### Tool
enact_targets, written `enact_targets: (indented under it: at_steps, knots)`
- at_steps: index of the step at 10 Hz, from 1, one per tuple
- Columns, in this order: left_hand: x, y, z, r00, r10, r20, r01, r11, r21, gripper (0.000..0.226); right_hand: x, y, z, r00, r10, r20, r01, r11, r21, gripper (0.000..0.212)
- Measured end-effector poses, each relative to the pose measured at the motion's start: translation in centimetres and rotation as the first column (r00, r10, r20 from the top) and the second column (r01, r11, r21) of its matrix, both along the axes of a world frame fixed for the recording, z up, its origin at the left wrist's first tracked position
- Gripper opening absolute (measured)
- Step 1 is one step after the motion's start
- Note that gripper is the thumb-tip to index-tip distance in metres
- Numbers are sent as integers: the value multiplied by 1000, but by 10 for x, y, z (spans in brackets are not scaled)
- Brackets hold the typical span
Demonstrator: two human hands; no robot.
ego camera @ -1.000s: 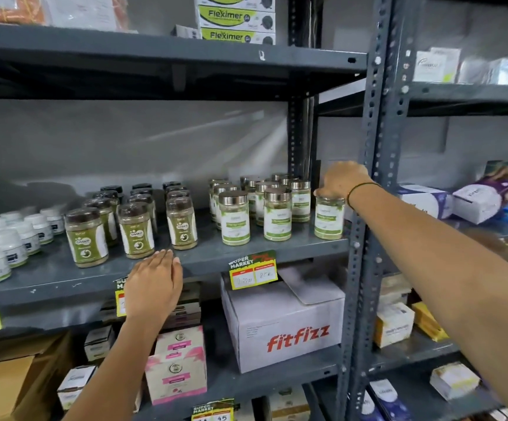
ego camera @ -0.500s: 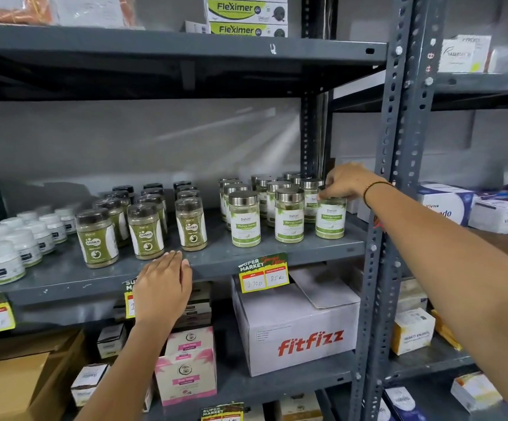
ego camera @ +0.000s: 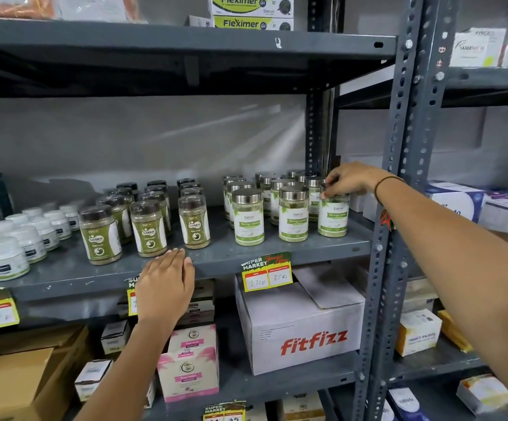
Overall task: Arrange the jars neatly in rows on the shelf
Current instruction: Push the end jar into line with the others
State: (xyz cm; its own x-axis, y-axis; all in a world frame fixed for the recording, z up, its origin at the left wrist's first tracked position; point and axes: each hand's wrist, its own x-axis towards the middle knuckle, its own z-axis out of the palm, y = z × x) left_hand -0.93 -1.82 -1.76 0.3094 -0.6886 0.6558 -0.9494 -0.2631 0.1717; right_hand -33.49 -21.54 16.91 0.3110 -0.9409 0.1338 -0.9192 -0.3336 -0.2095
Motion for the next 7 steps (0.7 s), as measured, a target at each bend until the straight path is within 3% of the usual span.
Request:
enact_targets:
  at_steps: [1,2,3,4,7]
  knots:
    - [1,-1,0,1000,-4,-3,4,1000,6,49,4,2,2,1000,31,-1,-31,994,-103,65]
    - [1,-1,0,1000,-5,-4,5,1000,5,49,19,10,1,983,159,97,-122,944,-305,61]
    - [1,-1,1,1000,-1,0,1,1000,8,49,40,19,-3,965,264,-3,-257,937,-237,69]
    - [0,1,1,1000,0,-5,0,1000,17,50,52,22,-7,961,254,-105,-270,943,-192,73]
    - [1,2,2,1000,-14,-3,14,1000,9,48,62,20,-12,964,265,-39,-268,951,-156,60]
